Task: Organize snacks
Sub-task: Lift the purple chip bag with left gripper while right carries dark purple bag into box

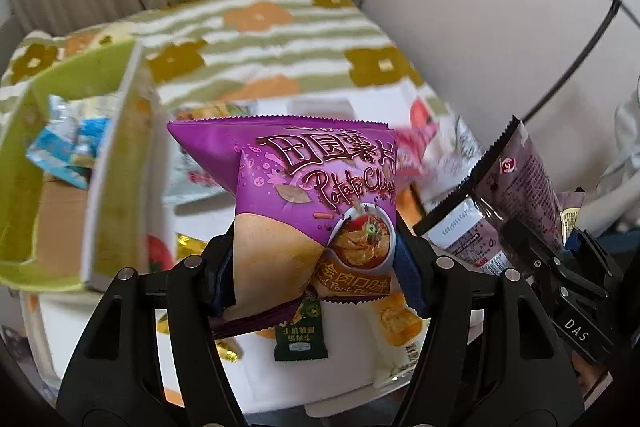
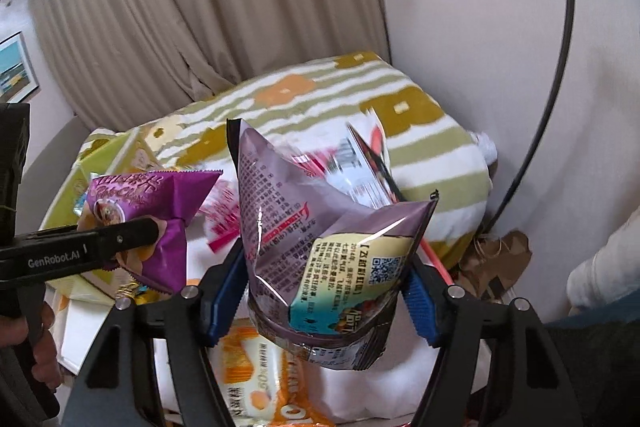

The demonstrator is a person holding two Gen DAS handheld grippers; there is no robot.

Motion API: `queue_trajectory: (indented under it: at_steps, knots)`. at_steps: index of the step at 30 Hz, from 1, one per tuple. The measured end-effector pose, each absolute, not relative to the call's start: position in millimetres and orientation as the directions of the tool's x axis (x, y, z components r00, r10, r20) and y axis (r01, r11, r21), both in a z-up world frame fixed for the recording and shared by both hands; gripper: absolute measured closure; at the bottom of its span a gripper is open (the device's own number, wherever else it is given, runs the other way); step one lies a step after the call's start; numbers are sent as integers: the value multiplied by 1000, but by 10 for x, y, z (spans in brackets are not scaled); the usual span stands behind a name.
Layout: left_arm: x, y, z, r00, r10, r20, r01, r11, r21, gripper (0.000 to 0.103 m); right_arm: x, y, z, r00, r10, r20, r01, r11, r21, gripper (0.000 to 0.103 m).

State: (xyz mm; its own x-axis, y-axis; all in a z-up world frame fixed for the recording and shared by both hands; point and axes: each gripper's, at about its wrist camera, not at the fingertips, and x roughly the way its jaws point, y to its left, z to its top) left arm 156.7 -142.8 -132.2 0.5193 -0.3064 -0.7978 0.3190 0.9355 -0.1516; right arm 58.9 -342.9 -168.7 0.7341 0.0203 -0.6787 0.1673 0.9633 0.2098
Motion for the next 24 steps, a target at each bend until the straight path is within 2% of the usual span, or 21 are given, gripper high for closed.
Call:
queue_trajectory:
  at_steps: [7, 13, 18, 24]
  knots:
    - [1342, -948, -842, 637, -259, -726, 201, 965, -168, 41, 646, -3166, -1174, 768, 128, -627, 13, 977, 215, 37]
    - [1344, -350, -571, 706, -170, -688, 90, 984, -151, 41, 899, -2664, -869, 767, 246, -593, -134, 965, 227, 37]
    - [1477, 276, -473, 722, -106, -684, 19, 991, -134, 41, 1187, -2088, -711, 756, 313, -575, -231, 949, 213, 37]
    - [1789, 990, -559, 689, -53, -722, -37, 993, -108, 41, 1502, -1446, -638, 731, 368, -574, -292, 930, 224, 37]
